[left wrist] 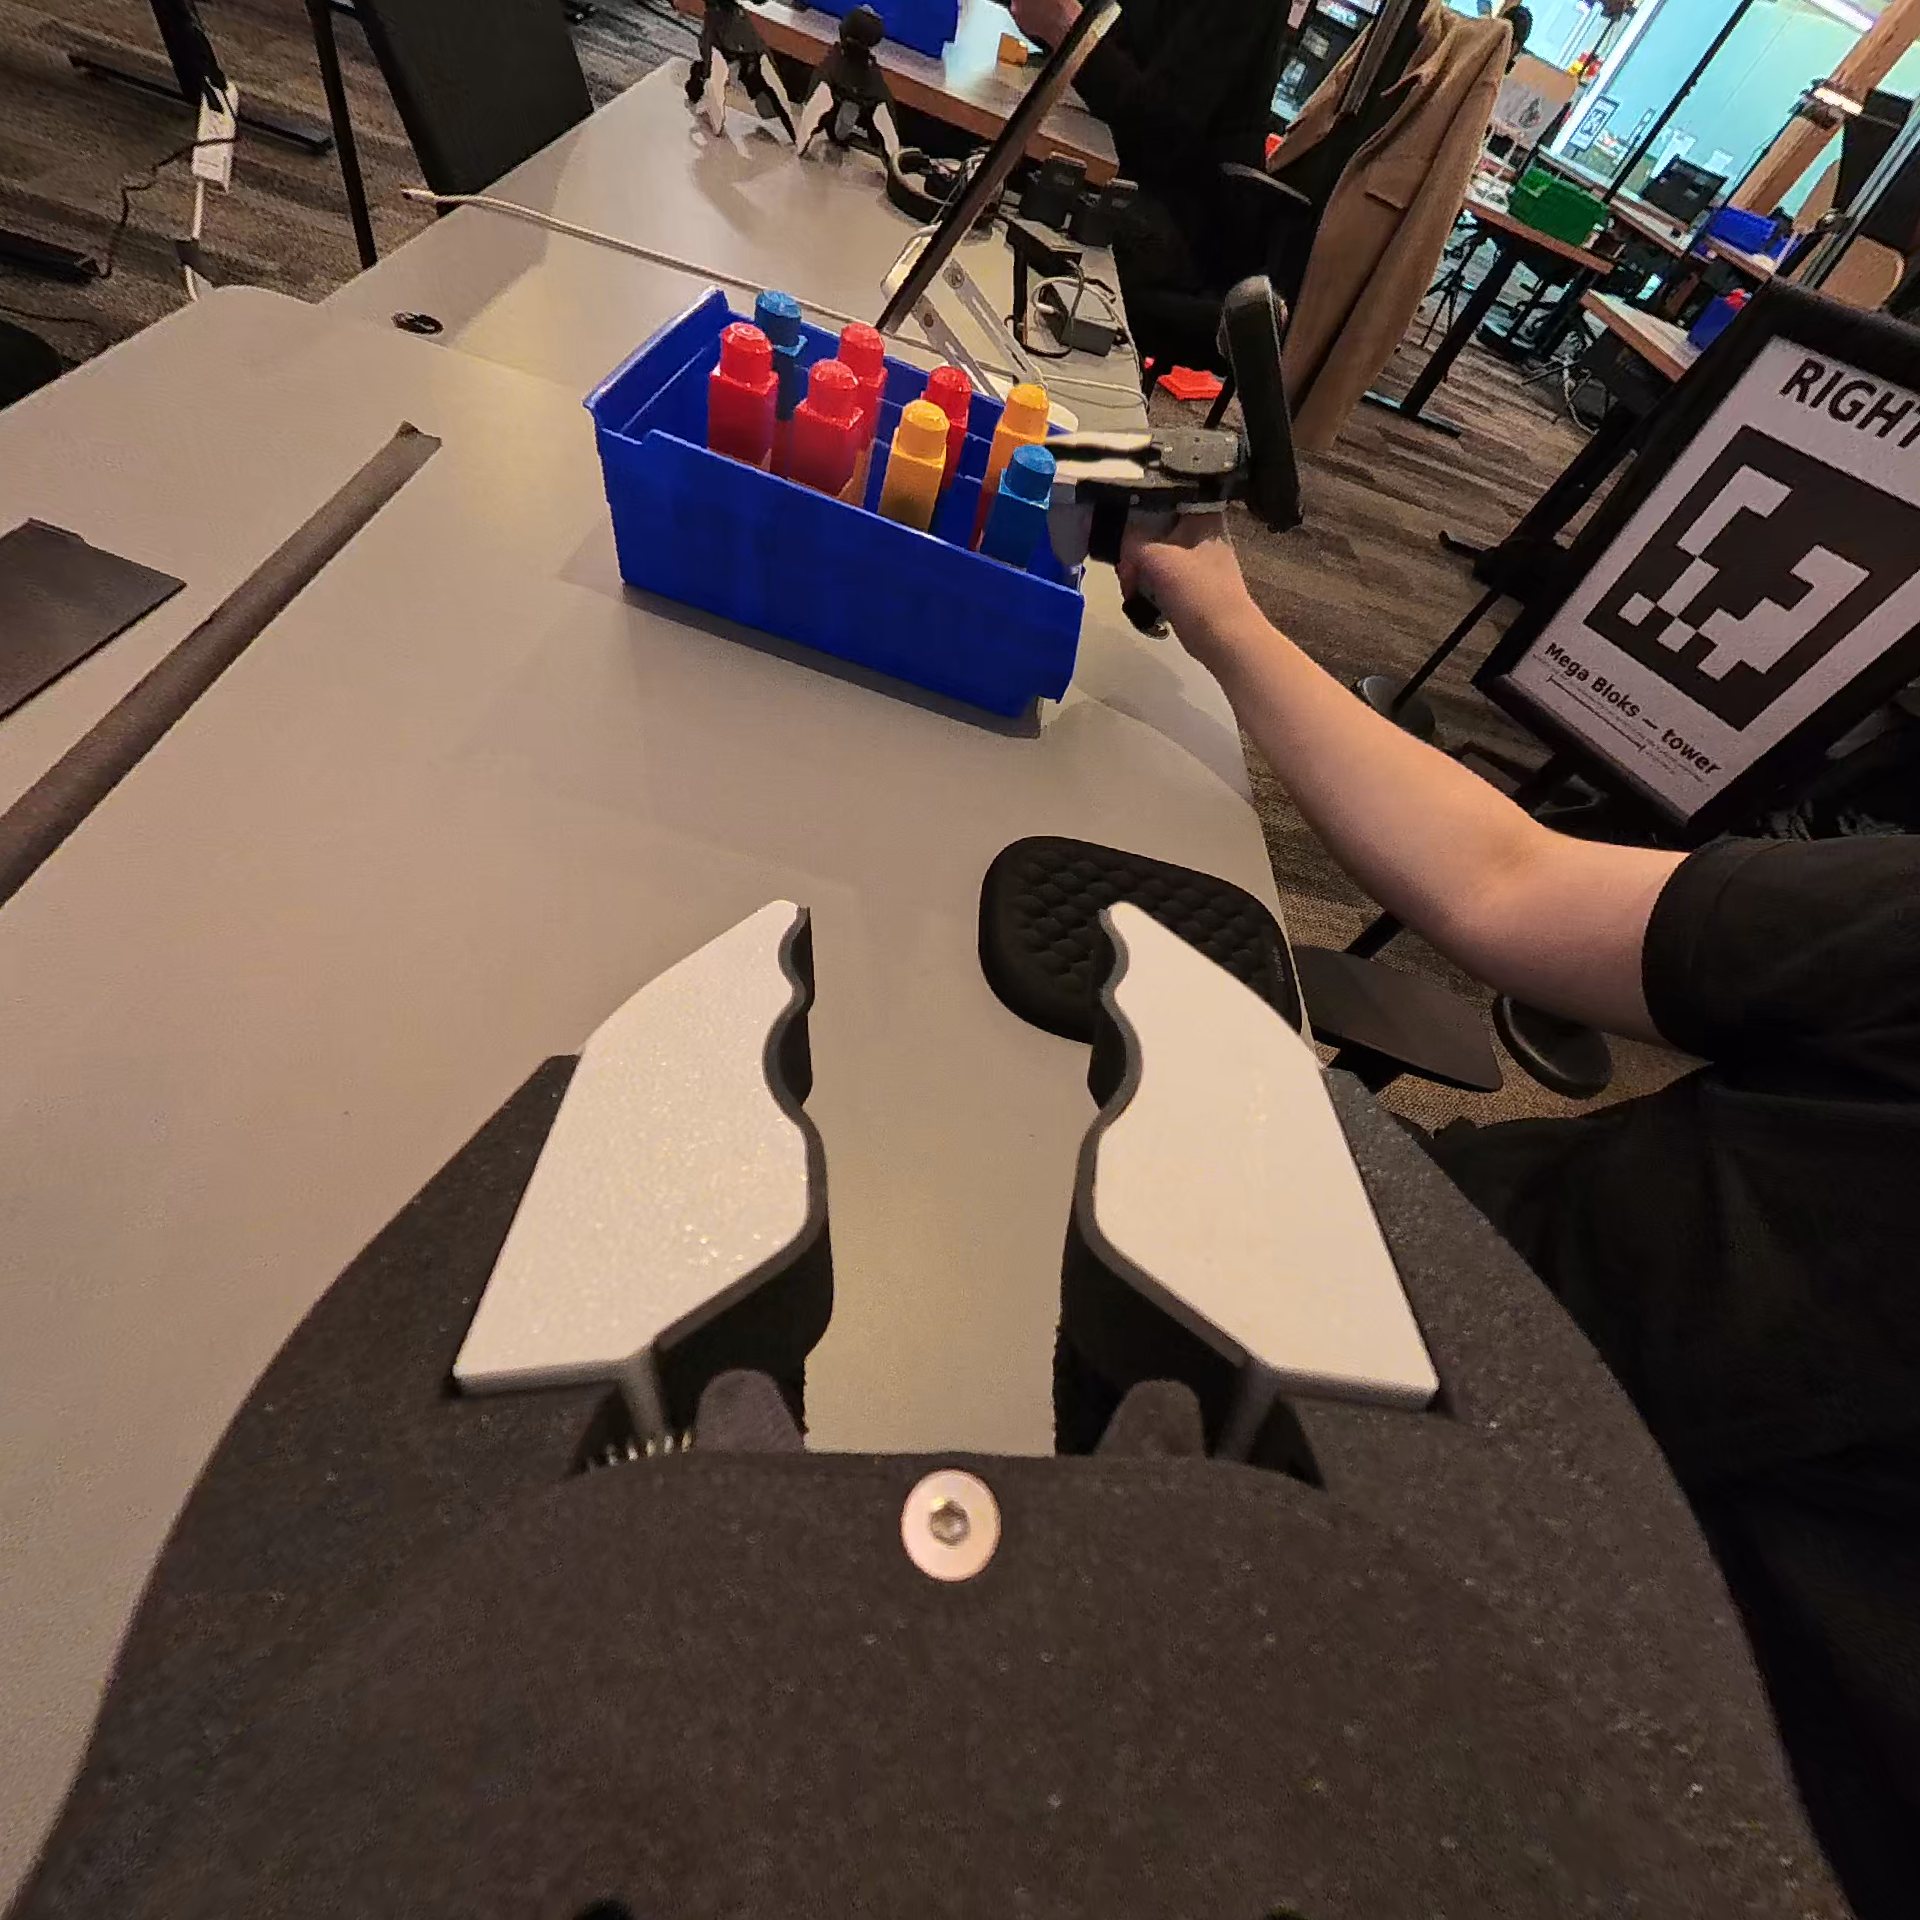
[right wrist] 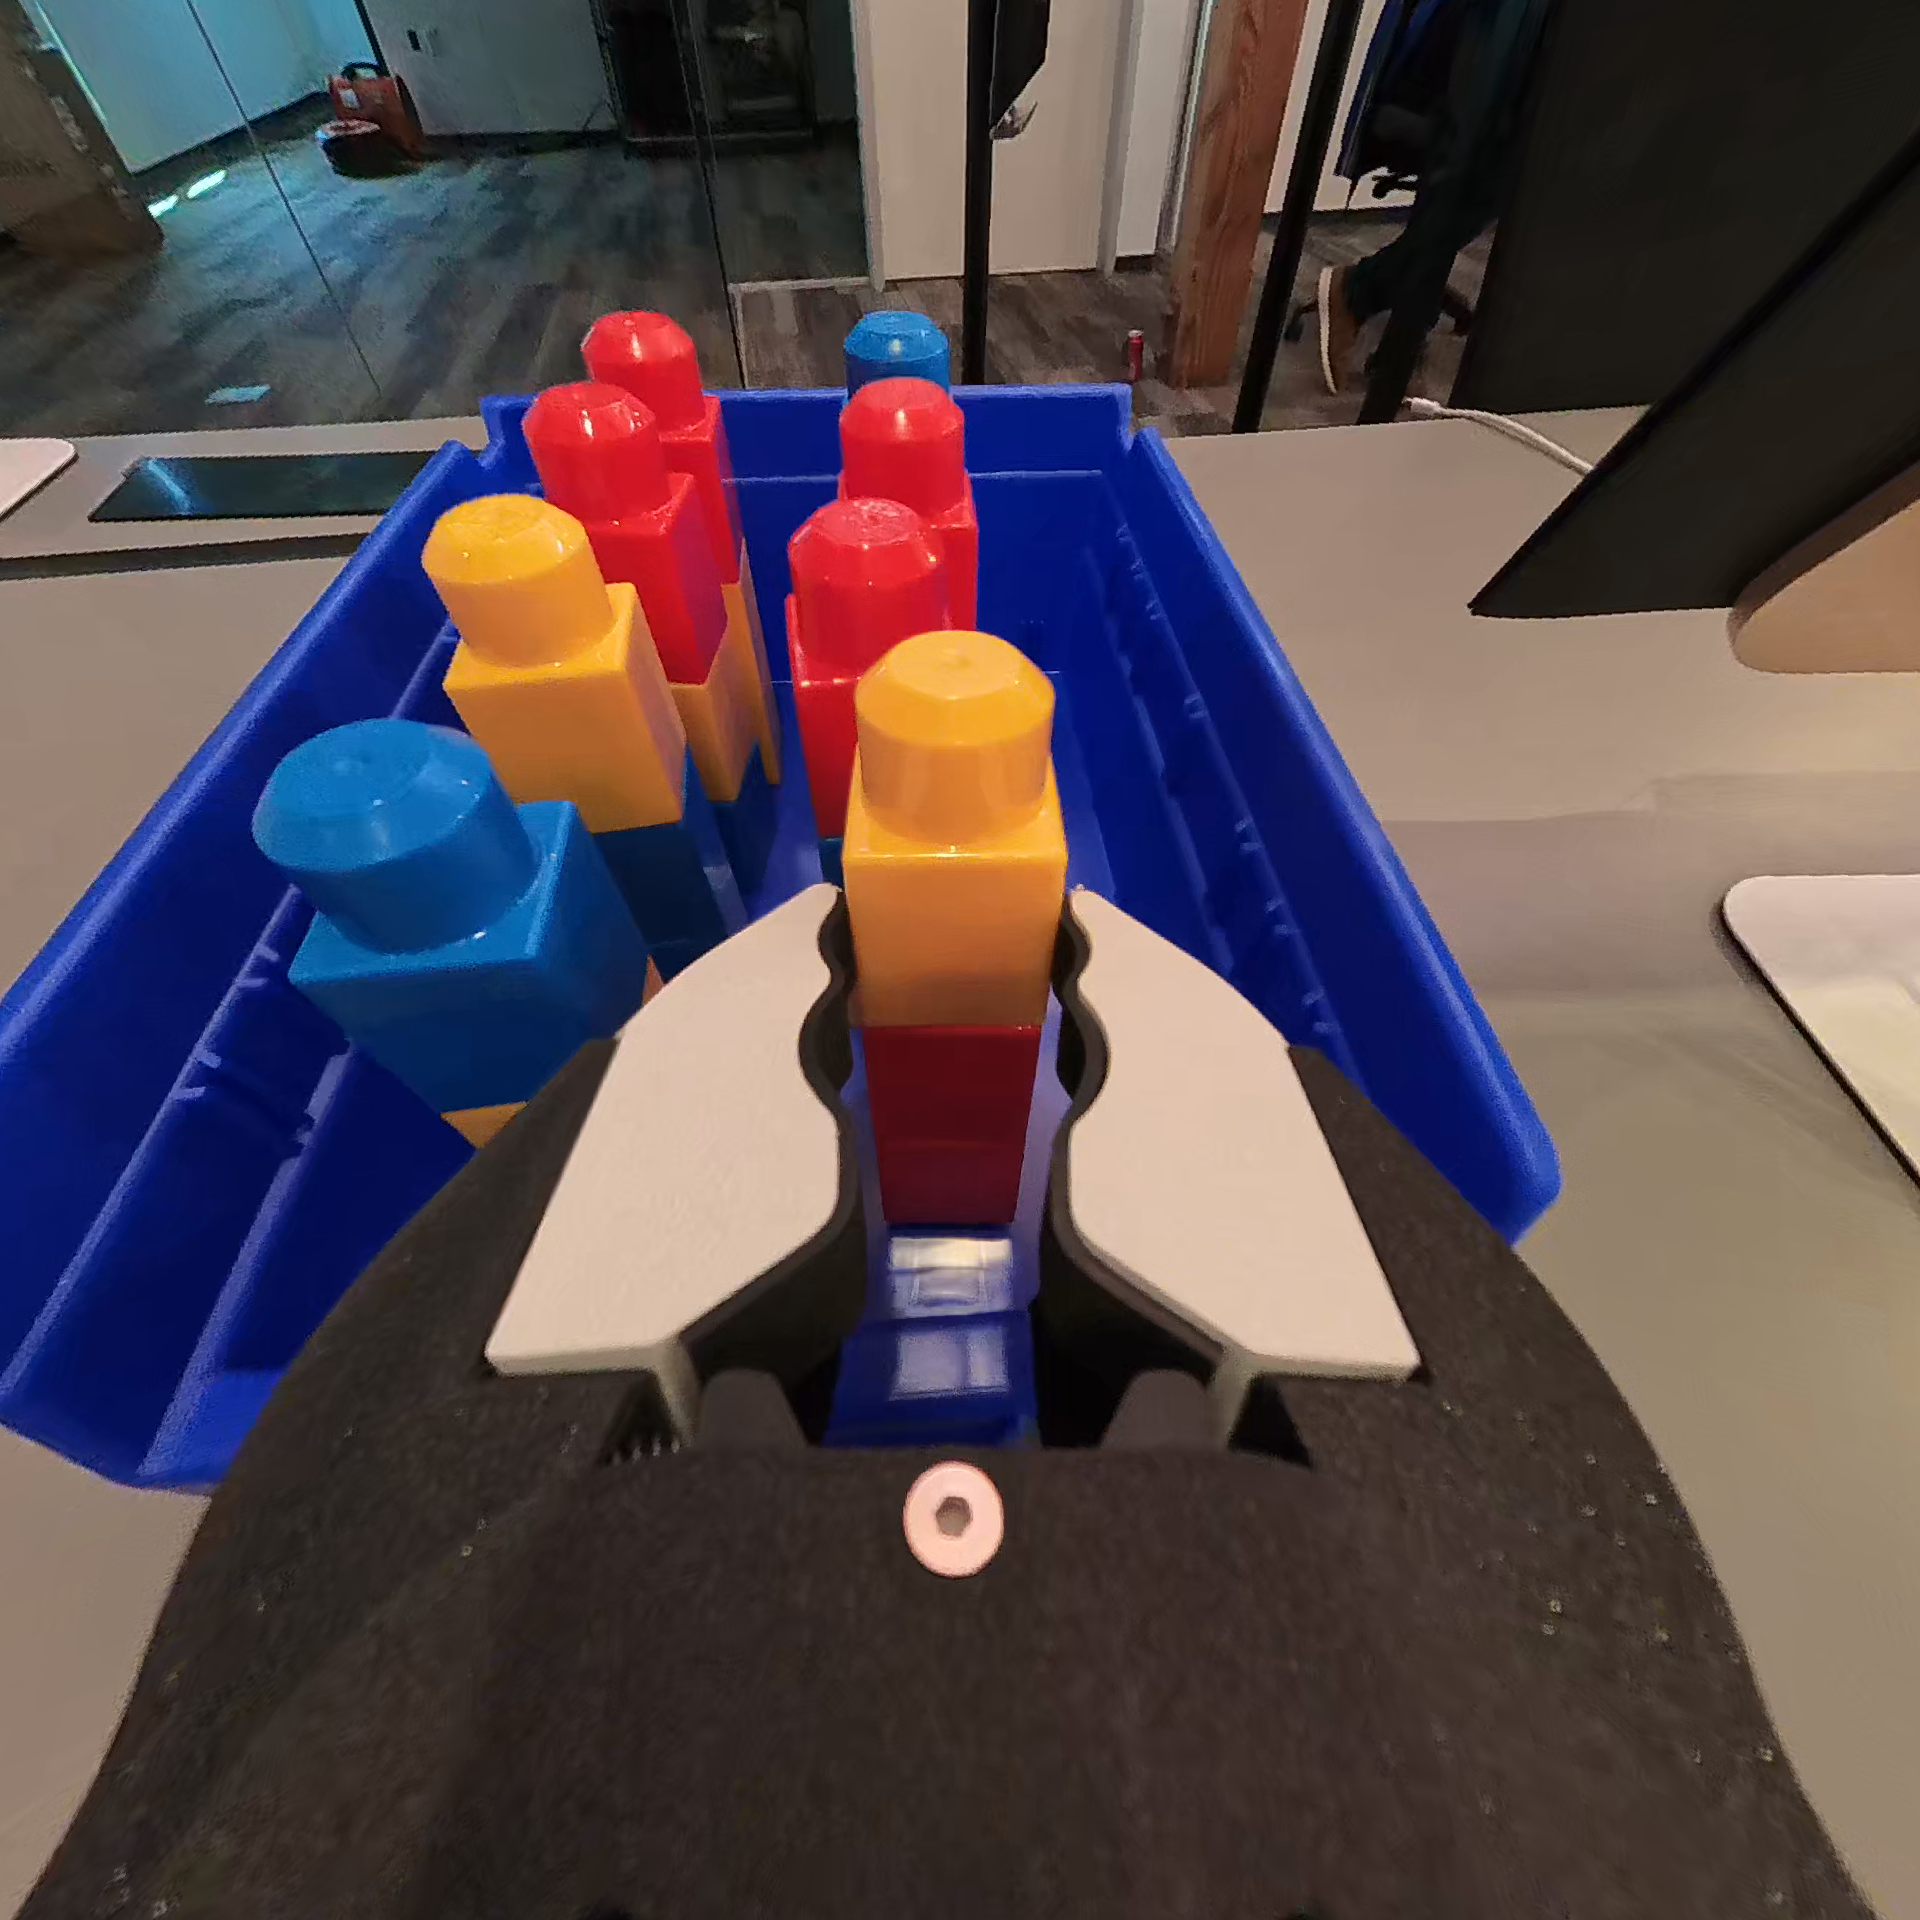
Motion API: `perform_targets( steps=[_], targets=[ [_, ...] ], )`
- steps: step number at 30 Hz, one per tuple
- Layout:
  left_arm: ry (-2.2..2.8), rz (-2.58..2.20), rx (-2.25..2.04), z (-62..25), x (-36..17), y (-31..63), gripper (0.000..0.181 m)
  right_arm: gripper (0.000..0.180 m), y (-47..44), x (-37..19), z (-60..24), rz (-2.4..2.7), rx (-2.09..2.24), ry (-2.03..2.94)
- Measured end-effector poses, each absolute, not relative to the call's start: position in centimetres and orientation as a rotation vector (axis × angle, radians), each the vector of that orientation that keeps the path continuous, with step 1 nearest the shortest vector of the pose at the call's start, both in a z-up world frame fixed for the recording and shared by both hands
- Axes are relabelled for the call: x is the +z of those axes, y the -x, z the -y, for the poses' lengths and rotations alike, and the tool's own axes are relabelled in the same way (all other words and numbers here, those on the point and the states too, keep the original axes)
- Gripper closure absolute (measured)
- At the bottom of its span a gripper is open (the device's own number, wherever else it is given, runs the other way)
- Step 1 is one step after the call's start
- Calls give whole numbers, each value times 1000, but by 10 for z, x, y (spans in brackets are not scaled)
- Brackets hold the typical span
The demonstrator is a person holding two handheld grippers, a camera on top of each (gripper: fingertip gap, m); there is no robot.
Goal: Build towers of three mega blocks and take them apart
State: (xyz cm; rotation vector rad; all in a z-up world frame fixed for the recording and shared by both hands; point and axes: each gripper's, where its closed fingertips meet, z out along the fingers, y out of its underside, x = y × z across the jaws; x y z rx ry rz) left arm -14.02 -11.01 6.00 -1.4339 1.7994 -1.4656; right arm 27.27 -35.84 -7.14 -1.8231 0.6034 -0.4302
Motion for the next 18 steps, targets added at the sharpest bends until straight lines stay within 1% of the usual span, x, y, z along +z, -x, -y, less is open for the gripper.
perform_targets(
  steps=[9, 10, 11, 14, 18],
  targets=[
    [1439, -1800, -1472, 110, 60, 140, 130, 144, -269, -74, 362, -580, -457, 1799],
    [1440, -1804, -1469, 111, 59, 140, 130, 142, -268, -74, 362, -574, -452, 1794],
    [1442, -1808, -1466, 111, 58, 140, 131, 133, -266, -71, 361, -570, -437, 1771],
    [1453, -1817, -1463, 110, 55, 139, 131, 122, -257, -53, 371, -582, -414, 1684],
    [1459, -1801, -1473, 108, 58, 141, 131, 123, -232, -12, 397, -546, -427, 1543]
  ],
)
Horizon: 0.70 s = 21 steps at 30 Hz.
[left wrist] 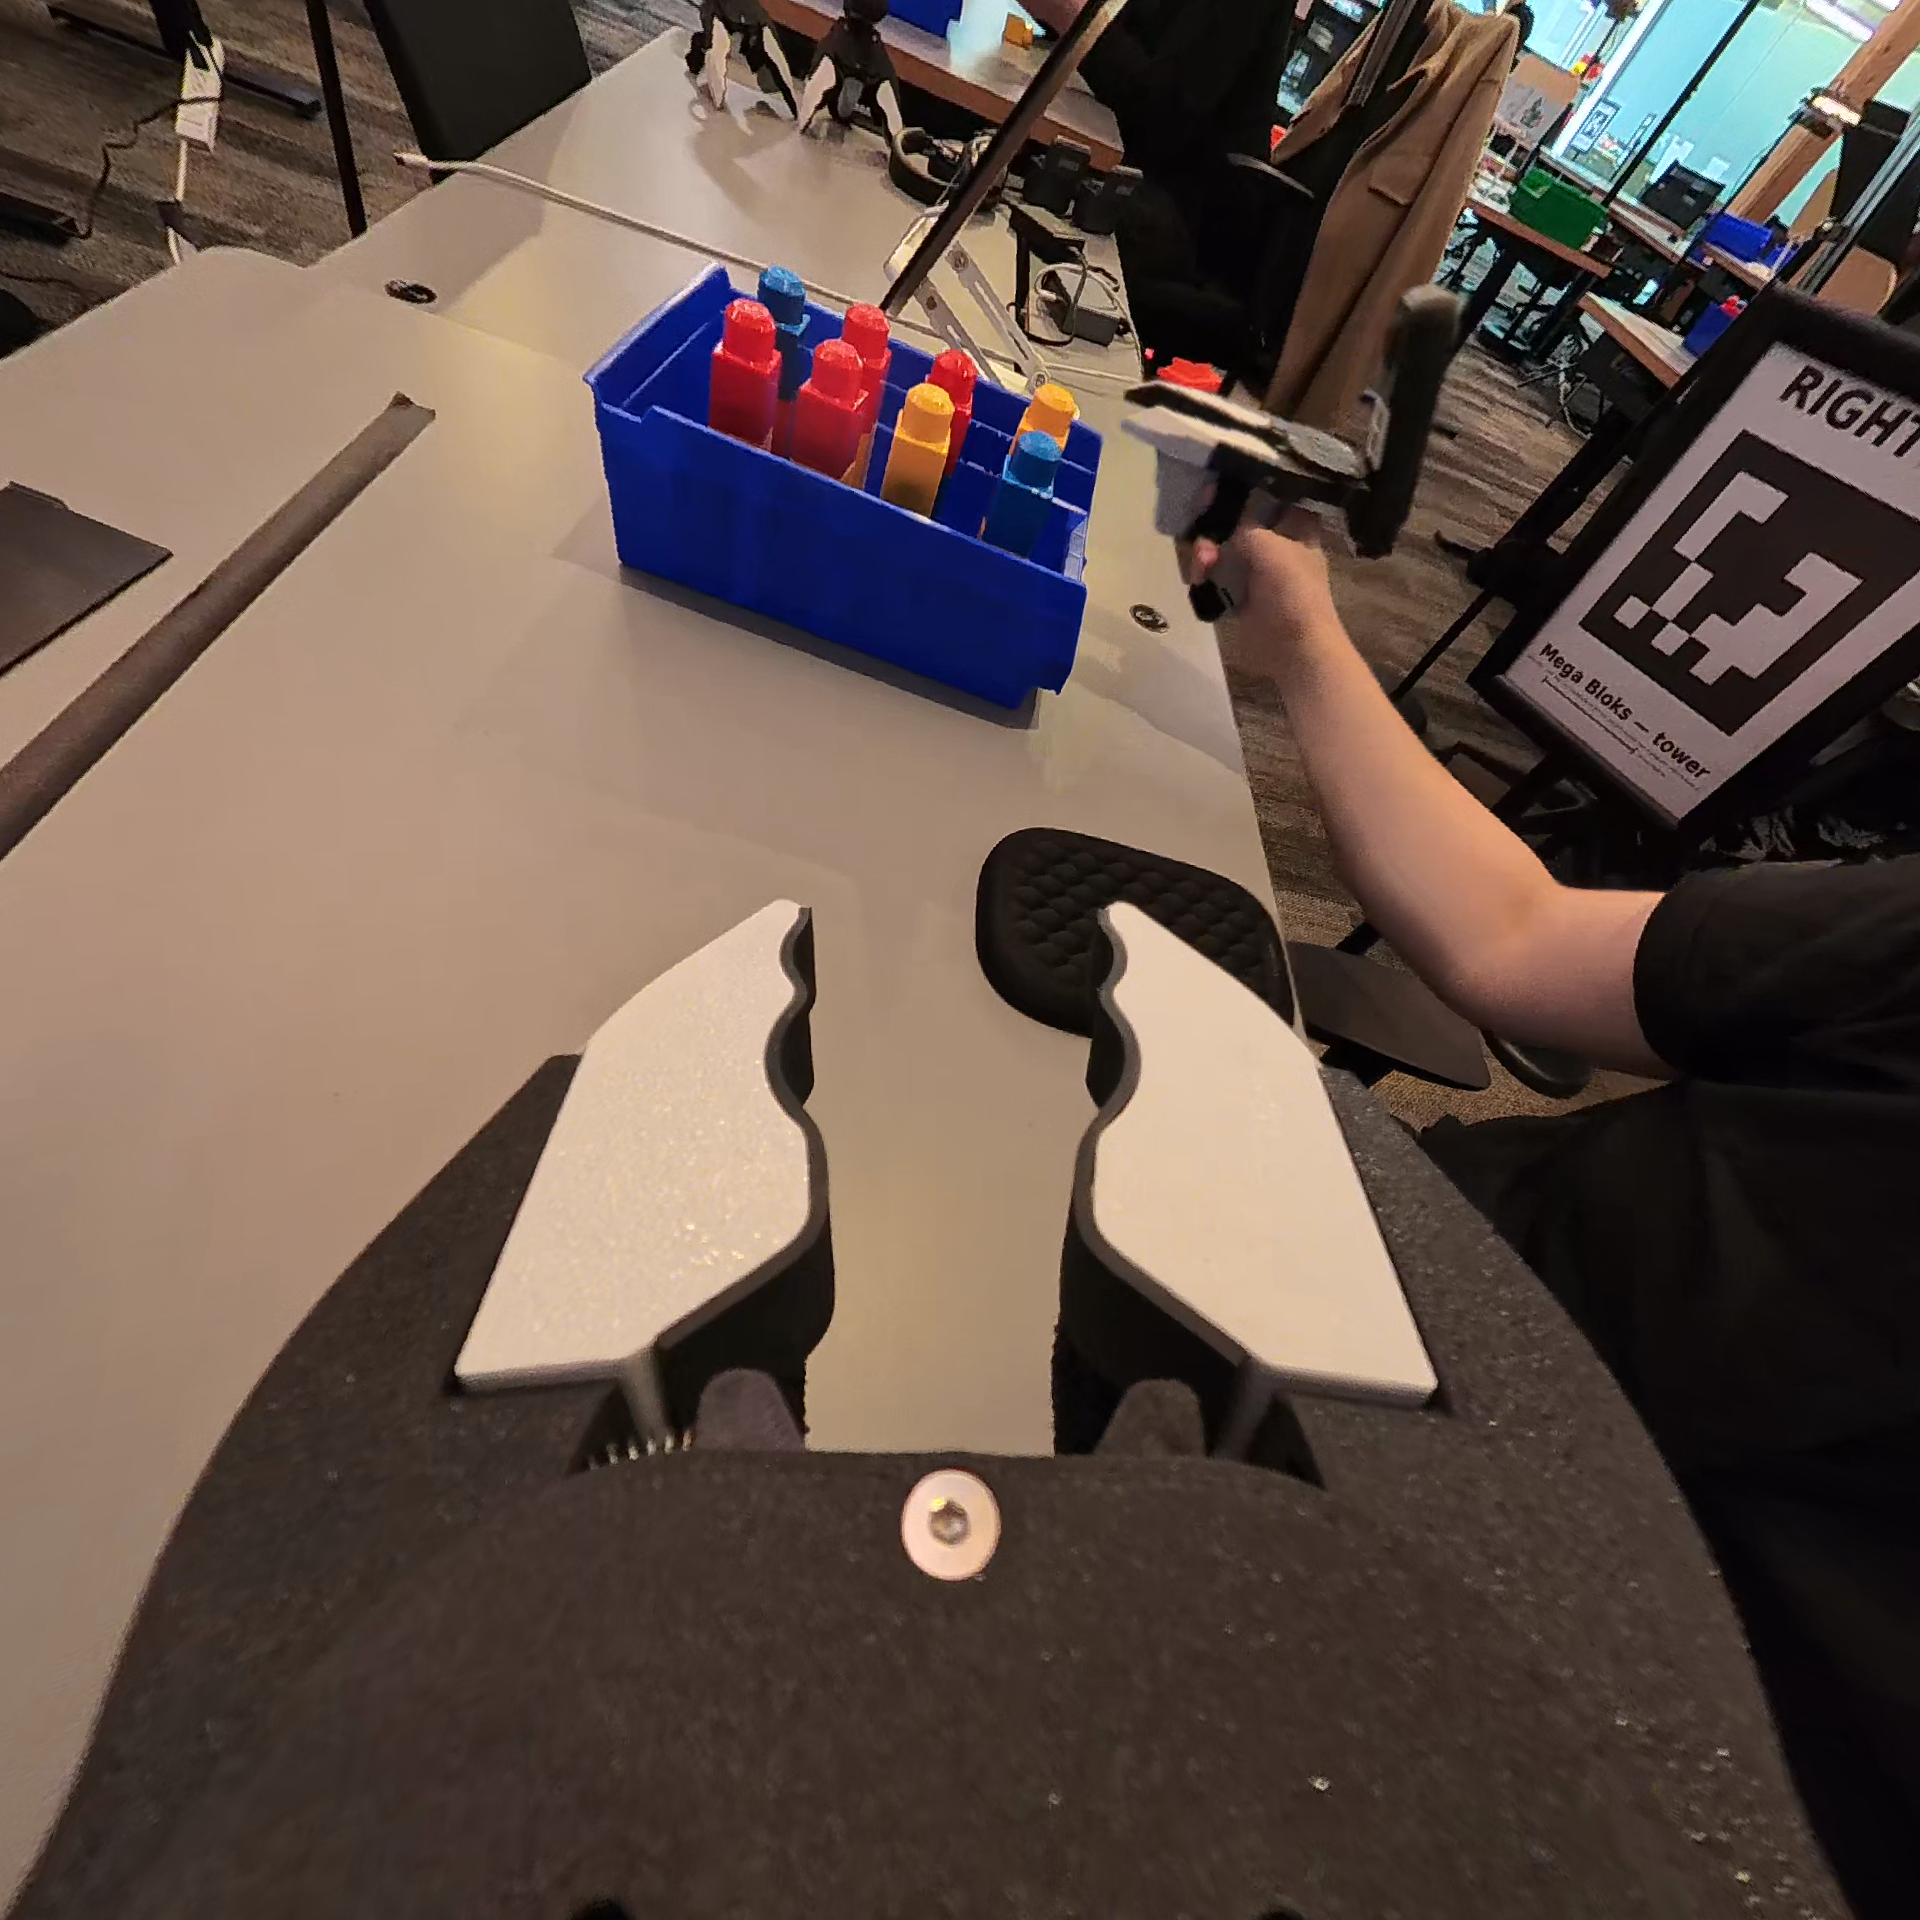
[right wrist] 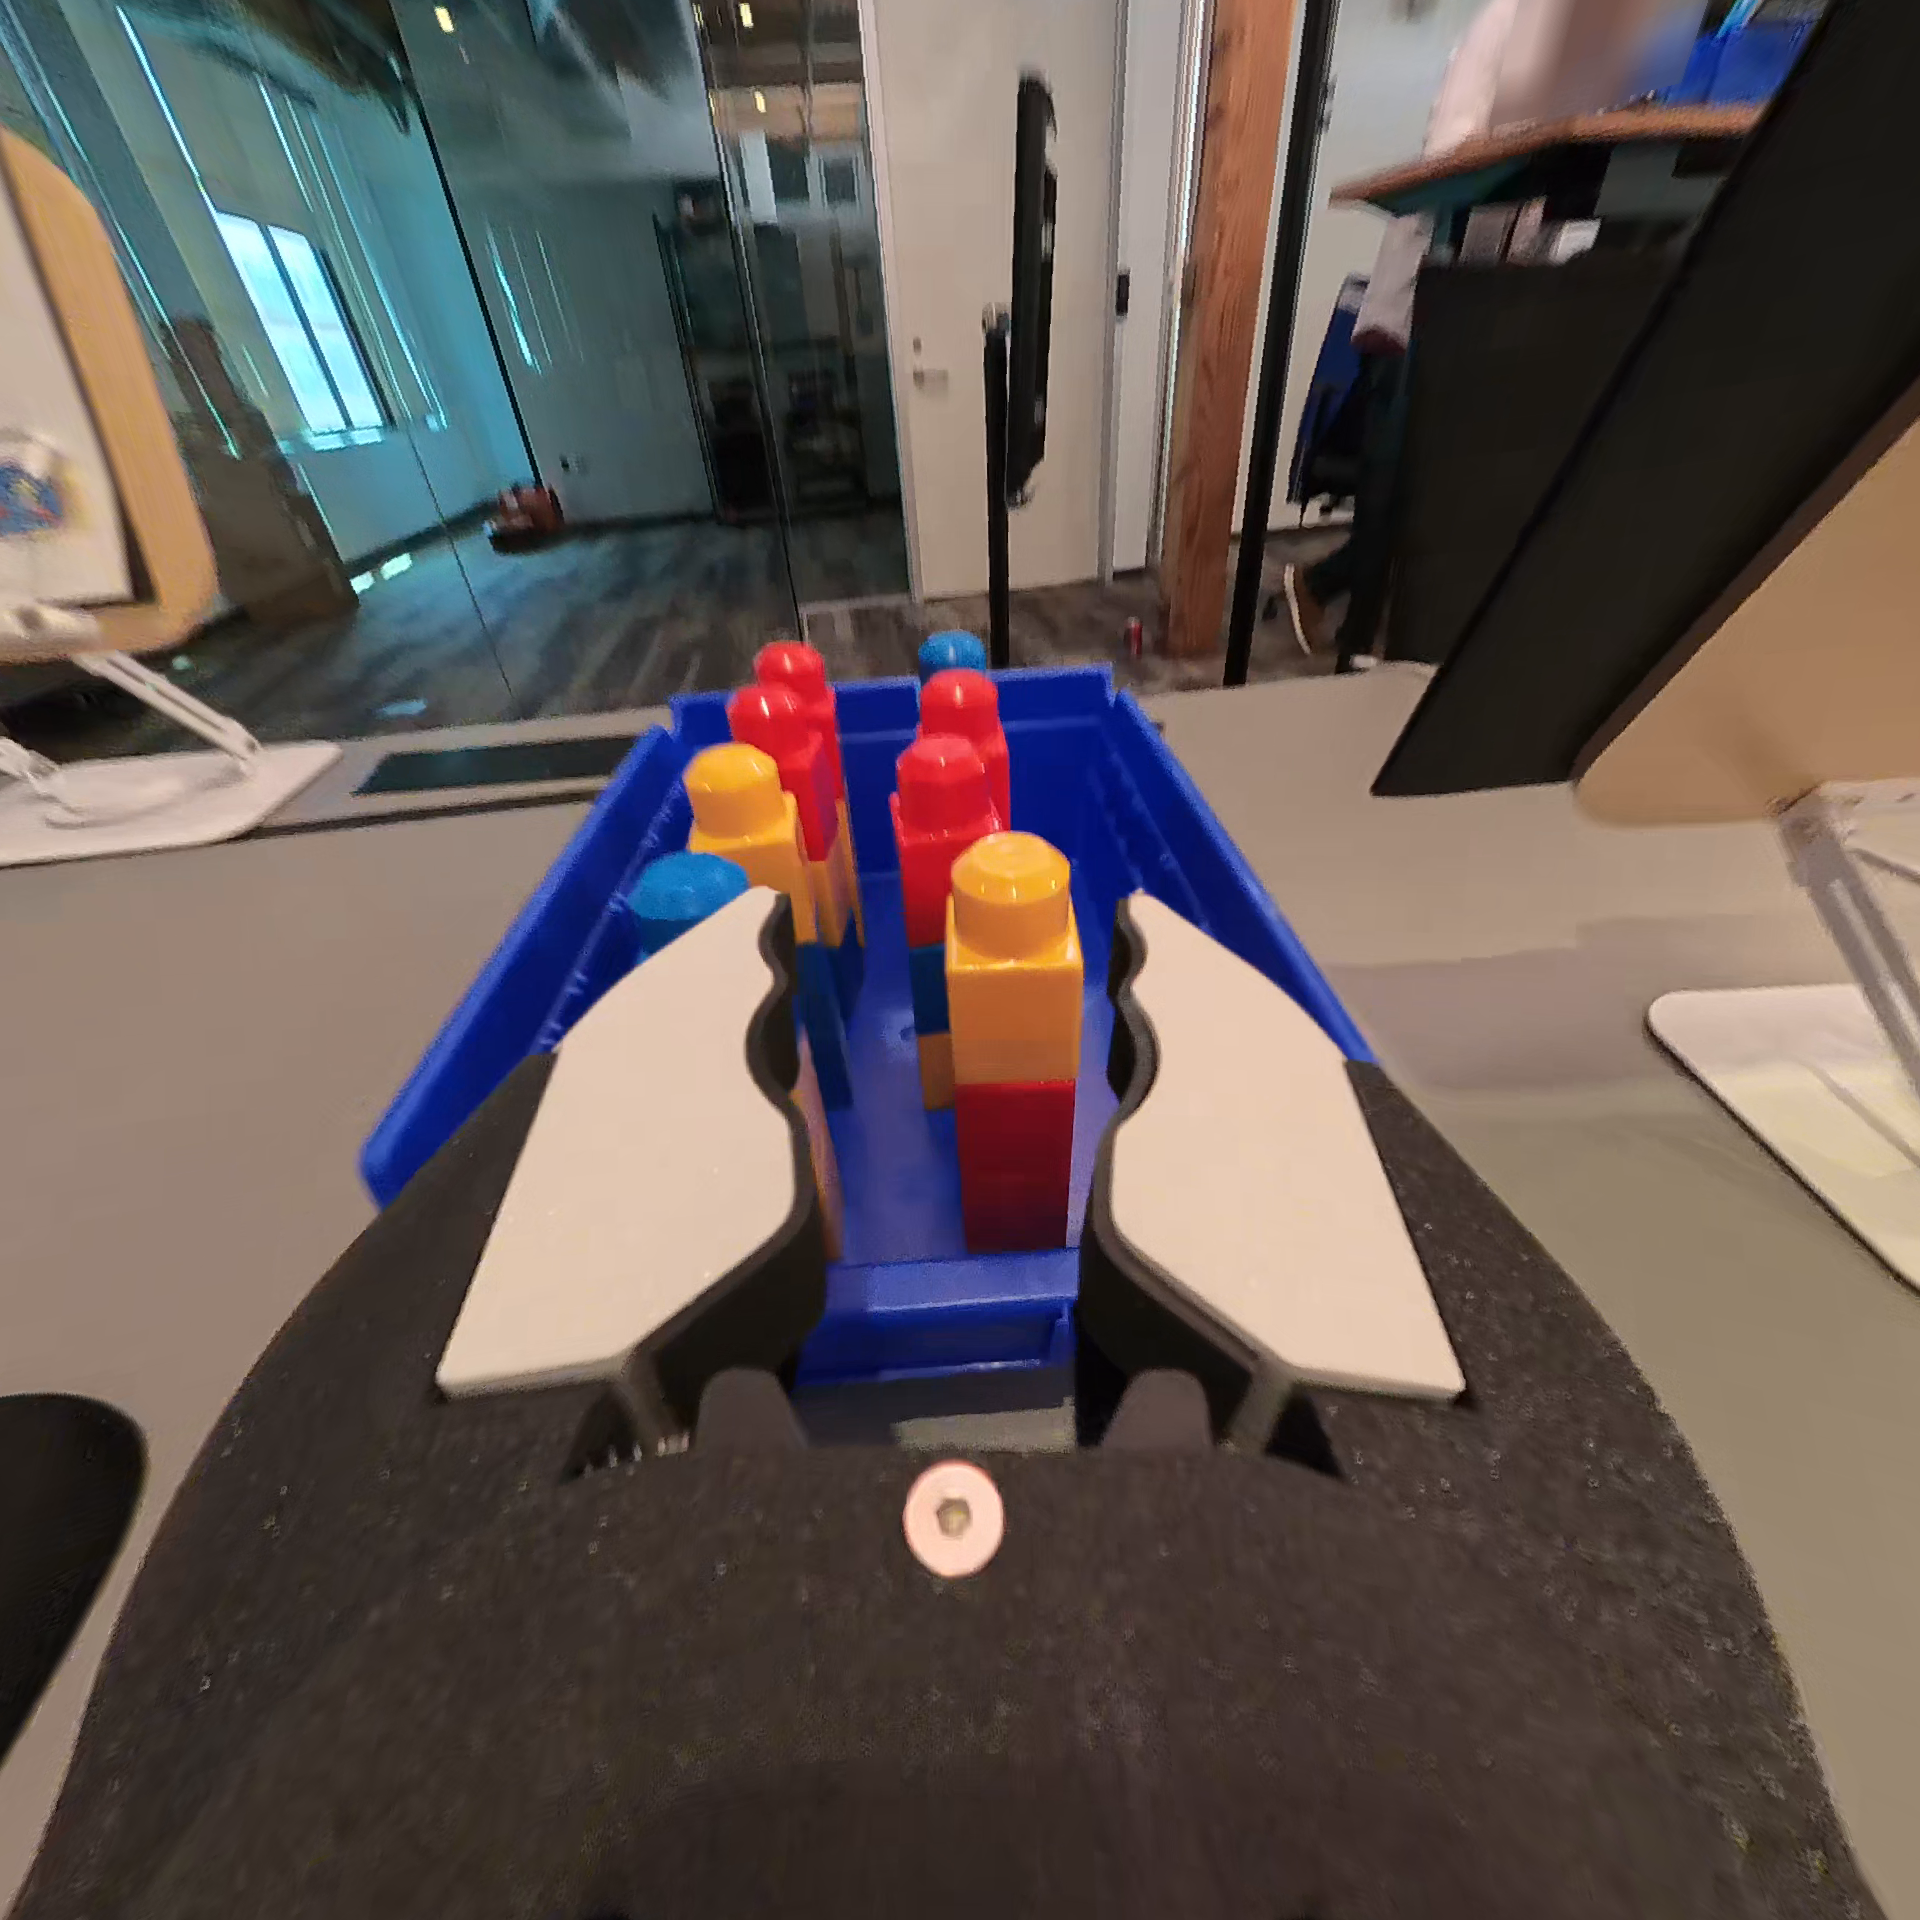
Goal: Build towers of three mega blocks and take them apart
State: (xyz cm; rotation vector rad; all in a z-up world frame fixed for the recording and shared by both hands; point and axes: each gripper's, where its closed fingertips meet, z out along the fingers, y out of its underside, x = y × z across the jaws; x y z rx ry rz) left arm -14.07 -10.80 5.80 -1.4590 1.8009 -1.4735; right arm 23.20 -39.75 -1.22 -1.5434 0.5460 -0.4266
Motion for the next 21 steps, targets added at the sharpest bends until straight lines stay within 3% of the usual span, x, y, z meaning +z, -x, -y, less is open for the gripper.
perform_targets(
  steps=[6, 10, 12, 16, 21],
  targets=[
    [1419, -1617, -1420, 92, 108, 172, 132, 125, -209, 19, 439, -519, -362, 1440],
    [1583, -1449, -906, 12, 123, 248, 139, 127, -206, 23, 461, -525, -320, 1405],
    [1732, -1314, -535, -50, 110, 319, 139, 138, -199, 23, 464, -500, -241, 1399],
    [2085, -1069, -12, -139, 59, 496, 138, 137, -195, 26, 470, -486, -234, 1380],
    [2285, -712, -40, -166, 15, 634, 141, 137, -191, 29, 448, -472, -218, 1419]
  ],
)
